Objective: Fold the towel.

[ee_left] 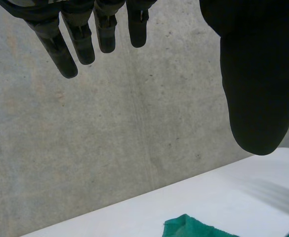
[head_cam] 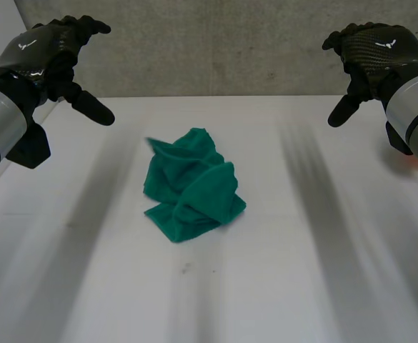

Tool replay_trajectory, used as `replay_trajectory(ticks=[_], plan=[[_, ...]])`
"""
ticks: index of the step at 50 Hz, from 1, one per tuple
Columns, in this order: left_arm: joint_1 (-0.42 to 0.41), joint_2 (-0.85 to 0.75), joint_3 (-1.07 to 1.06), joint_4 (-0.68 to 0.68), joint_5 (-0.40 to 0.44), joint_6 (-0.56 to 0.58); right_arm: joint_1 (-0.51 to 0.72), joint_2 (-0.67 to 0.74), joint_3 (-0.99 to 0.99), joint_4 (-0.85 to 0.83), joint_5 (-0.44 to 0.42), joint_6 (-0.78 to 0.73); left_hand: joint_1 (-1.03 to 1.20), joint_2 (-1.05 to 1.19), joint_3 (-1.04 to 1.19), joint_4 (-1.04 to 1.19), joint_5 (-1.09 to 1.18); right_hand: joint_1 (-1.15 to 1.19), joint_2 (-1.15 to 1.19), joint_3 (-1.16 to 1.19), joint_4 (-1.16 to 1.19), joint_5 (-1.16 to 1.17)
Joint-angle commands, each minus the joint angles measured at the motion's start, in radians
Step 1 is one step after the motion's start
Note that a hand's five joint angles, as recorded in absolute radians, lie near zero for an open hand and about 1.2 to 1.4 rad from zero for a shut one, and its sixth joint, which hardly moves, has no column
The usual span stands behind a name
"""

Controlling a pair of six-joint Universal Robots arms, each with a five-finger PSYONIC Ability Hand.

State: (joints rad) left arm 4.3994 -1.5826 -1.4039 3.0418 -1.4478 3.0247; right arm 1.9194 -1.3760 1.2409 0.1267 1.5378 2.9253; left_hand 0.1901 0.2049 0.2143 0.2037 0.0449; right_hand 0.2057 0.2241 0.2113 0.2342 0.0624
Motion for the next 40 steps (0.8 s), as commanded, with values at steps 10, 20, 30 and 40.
replay_trajectory(ticks=[10, 20, 30, 40], plan=[[-0.032, -0.108, -0.004, -0.001, 0.000, 0.071, 0.015, 0.043, 0.014, -0.007, -0.037, -0.058, -0.003, -0.018, -0.027, -0.017, -0.032, -0.031, -0.050, -0.037, -0.060, -0.062], [-0.104, -0.332, 0.005, 0.086, -0.032, 0.203, 0.046, 0.103, 0.028, -0.005, -0.065, -0.248, 0.009, -0.006, -0.015, -0.005, -0.021, -0.031, -0.050, -0.037, -0.060, -0.062], [-0.115, -0.620, 0.120, 0.268, -0.097, 0.328, 0.055, 0.162, 0.028, -0.007, -0.062, -0.249, 0.161, 0.146, 0.137, 0.147, 0.131, -0.031, -0.050, -0.037, -0.060, -0.062], [-0.113, -0.708, 0.186, 0.288, -0.100, 0.369, 0.070, 0.244, 0.008, -0.005, -0.050, -0.155, 1.206, 1.191, 1.182, 1.193, 1.177, -0.031, -0.050, -0.037, -0.060, -0.062]])
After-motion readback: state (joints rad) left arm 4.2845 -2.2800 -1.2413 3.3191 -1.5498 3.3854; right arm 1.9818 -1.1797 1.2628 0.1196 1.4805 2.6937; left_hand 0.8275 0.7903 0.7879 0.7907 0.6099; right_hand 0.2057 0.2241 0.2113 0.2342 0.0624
